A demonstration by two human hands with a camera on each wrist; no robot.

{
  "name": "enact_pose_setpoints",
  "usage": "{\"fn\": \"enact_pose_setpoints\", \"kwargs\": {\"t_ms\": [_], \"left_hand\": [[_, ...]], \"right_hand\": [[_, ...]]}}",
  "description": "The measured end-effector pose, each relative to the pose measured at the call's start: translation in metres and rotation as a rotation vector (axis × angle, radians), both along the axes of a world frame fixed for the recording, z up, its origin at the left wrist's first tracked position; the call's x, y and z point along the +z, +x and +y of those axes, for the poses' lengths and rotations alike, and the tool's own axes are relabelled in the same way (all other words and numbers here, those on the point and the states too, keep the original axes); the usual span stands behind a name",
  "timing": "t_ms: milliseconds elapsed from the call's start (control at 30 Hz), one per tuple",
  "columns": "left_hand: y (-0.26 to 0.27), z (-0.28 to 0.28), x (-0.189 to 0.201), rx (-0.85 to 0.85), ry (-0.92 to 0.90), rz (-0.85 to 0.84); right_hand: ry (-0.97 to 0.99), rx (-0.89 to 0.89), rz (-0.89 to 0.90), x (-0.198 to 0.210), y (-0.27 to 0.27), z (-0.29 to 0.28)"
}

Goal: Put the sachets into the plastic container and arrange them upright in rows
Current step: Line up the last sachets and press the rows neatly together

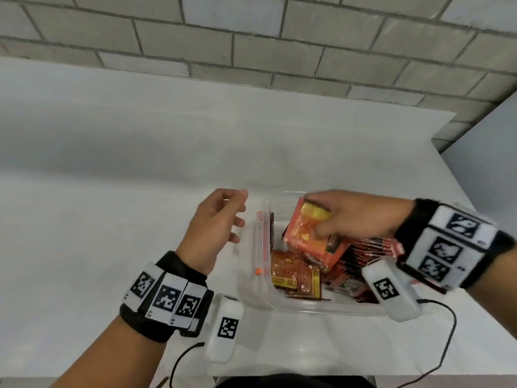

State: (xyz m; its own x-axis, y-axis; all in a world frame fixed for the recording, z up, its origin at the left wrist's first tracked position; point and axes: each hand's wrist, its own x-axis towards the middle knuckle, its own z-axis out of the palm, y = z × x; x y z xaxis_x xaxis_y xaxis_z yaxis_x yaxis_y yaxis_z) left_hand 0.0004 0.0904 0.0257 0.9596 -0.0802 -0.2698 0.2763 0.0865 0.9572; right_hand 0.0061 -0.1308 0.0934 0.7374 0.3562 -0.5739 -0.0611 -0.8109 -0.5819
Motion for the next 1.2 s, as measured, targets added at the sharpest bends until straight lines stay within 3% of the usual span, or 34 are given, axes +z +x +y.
{"fn": "enact_pose_setpoints", "kwargs": {"t_ms": [100, 167, 300, 400, 567, 733, 933, 1200], "left_hand": [[0.002, -0.009, 0.022, -0.097, -0.149, -0.022], [0.001, -0.024, 0.032, -0.257, -0.265, 0.053], [-0.004, -0.067, 0.048, -0.589, -0.407, 0.131], [-0.003, -0.092, 0.054, -0.546, -0.489, 0.192], [-0.002, -0.111, 0.047, -0.444, -0.632, 0.245], [0.002, -0.119, 0.042, -0.350, -0.648, 0.225], [-0.001, -0.128, 0.038, -0.349, -0.665, 0.162], [0.004, -0.129, 0.033, -0.283, -0.659, 0.190]], "right_hand": [[0.345, -0.241, -0.026, 0.030, -0.003, -0.024], [0.568, -0.342, -0.031, 0.041, -0.007, -0.032], [0.791, -0.457, -0.087, 0.036, -0.015, -0.032], [0.726, -0.426, -0.201, 0.031, -0.021, -0.028], [0.382, -0.418, -0.463, 0.019, -0.027, -0.043], [0.555, -0.744, -0.471, 0.002, -0.041, -0.050], [0.556, -0.792, -0.483, -0.007, -0.038, -0.054], [0.783, -0.949, -0.319, -0.005, -0.026, -0.076]]}}
